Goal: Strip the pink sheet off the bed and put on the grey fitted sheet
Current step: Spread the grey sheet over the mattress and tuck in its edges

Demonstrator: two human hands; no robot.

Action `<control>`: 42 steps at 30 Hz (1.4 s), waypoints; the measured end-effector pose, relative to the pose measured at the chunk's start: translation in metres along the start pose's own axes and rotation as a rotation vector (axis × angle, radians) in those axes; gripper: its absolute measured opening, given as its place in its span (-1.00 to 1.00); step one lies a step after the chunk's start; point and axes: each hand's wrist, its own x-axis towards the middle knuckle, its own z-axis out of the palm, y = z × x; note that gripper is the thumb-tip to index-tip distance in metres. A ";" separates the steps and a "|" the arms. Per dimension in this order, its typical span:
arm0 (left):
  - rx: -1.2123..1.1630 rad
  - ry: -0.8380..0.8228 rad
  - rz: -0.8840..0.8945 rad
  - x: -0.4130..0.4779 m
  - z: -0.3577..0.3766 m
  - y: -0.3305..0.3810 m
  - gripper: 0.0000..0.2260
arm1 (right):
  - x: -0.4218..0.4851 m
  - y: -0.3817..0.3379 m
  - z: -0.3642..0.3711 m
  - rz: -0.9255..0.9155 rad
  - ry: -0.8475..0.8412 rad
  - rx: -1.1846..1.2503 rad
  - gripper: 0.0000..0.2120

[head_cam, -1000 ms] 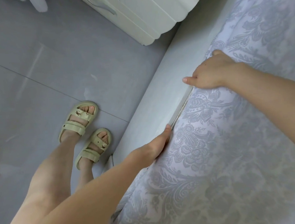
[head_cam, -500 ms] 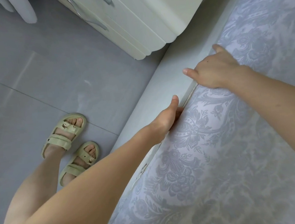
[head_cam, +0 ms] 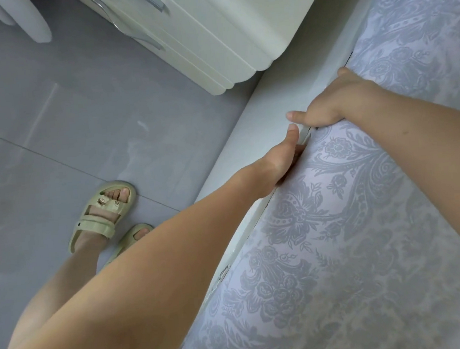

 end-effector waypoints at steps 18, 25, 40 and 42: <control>-0.233 0.063 0.039 -0.011 -0.010 -0.047 -0.45 | -0.019 0.017 0.004 -0.015 0.259 0.313 -0.24; -0.198 0.040 0.001 -0.012 -0.025 -0.050 -0.43 | 0.010 -0.008 0.000 -0.031 -0.050 -0.049 -0.09; 0.023 0.370 -0.164 -0.117 -0.070 -0.188 -0.52 | -0.109 -0.122 0.049 -0.359 0.110 0.761 -0.42; 0.057 0.383 -0.180 -0.136 -0.076 -0.214 -0.50 | -0.127 -0.162 0.062 -0.420 0.064 0.667 -0.38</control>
